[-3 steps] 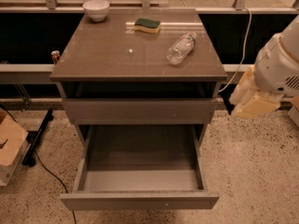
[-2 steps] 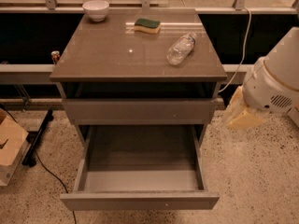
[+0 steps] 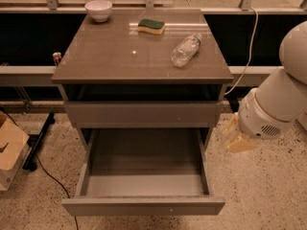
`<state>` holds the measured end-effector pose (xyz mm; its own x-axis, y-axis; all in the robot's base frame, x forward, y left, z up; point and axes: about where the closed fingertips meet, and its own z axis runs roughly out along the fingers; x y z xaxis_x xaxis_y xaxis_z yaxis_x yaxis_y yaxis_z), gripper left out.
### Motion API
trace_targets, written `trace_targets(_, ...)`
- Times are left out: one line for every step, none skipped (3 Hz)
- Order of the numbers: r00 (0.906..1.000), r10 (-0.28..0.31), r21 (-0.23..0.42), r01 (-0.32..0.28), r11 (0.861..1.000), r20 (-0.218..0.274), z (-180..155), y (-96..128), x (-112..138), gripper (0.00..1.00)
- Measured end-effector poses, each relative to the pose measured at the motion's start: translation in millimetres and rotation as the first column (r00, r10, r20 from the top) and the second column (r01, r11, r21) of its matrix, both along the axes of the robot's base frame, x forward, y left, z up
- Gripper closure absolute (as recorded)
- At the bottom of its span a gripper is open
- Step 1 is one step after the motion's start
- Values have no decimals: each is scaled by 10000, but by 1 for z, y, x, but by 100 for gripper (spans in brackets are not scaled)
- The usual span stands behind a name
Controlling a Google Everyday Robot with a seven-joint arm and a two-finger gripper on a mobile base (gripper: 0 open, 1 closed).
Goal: Close middle drawer
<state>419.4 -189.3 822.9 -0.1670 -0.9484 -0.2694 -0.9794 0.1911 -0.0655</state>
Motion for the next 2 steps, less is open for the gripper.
trace_targets(9988, 93, 245, -81, 9997, -486, -33, 12, 0, 100)
trace_targets(9961, 207, 759, -142, 9970, -857, -66, 21, 1, 100)
